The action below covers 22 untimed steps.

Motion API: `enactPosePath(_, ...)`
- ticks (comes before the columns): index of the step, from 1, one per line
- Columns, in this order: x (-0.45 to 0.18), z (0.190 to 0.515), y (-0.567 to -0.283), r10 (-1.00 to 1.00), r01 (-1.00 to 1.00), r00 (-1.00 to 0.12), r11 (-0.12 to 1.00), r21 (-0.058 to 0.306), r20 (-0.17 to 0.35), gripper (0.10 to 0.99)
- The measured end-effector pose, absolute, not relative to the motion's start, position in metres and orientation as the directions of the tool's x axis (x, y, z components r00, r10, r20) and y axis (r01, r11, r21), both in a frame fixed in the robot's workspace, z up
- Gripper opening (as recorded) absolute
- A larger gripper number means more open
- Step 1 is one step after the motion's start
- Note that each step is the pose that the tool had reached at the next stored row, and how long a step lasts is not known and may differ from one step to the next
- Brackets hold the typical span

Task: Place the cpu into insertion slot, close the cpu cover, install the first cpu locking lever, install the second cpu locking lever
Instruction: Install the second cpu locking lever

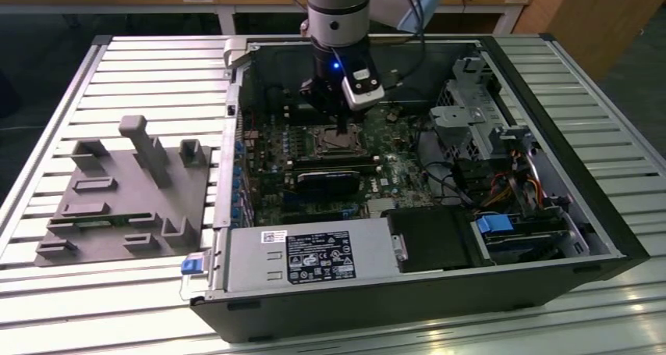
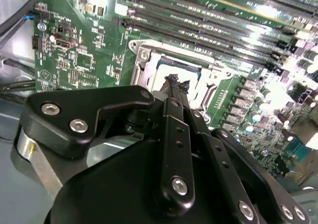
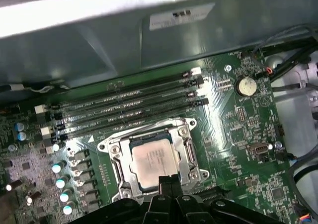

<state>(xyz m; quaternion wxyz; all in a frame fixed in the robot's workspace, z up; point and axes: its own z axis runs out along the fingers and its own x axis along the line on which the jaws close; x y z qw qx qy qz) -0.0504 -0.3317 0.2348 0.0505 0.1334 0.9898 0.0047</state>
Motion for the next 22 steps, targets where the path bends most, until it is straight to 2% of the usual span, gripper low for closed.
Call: enactPosePath(22, -0.05, 0.235, -0.36, 0.265, 0.264, -0.959, 0.964, 0.023, -0.099, 0.106)
